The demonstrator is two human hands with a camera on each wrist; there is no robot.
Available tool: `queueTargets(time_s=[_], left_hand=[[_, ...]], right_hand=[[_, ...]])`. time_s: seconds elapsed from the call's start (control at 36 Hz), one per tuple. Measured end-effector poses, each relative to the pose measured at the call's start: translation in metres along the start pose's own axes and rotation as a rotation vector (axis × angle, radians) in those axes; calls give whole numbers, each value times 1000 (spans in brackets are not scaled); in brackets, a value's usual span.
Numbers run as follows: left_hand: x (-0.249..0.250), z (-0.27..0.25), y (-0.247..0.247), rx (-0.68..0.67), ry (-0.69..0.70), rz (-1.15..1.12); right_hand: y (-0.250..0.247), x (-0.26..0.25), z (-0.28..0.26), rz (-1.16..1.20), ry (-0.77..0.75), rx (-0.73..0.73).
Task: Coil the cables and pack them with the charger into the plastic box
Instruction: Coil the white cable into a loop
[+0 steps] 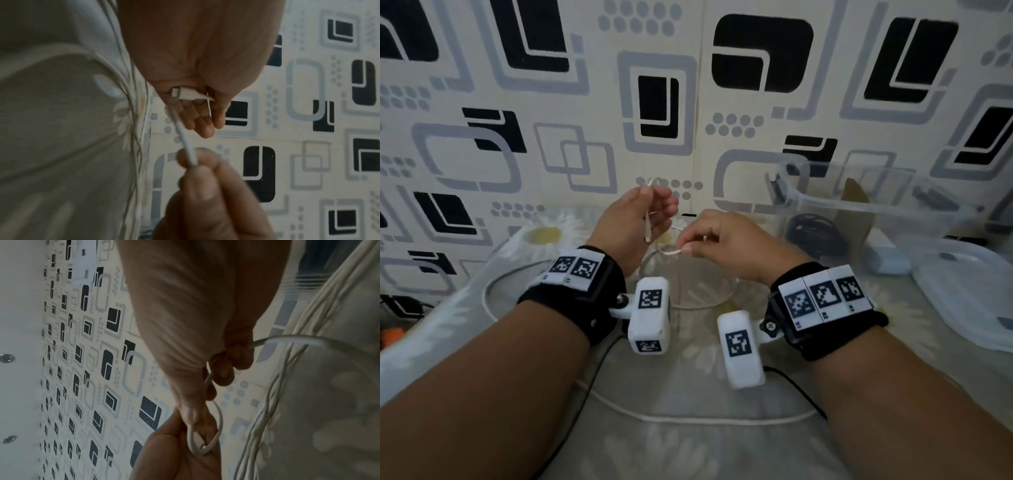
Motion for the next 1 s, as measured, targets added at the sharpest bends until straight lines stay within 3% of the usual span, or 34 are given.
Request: queueTargets(time_s=[0.14,0.22,0.39,0.61,0.81,0.89,1.0], left_hand=[[-6,-6,10,-123,24,155],[-7,-11,15,-203,61,317],[-6,-18,18,-242,74,391],[-7,-25,22,-280,-78,344],[-8,-30,19,-337,-76,388],[-7,-28,16,-306,-79,358],[-2,-23,9,-218,-57,267]], right_hand=[[2,0,-2,96,-51,38],[0,3,-1,189,-45,161],[-6,10,-1,298,-45,348],[-3,19,0,414,-37,393],[-1,28,-3,501,65,340],[7,27,-2,646,113,243],[10,28,-2,803,155,232]])
Point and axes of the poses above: each hand's wrist, its own z-axis towards the middle knuckle, its own y-axis out of the palm, x = y × z, the point moved 4 cm from there along z, towards the middle knuckle, and after that the axes turned 3 degrees about -z, right-handed, at the moved point
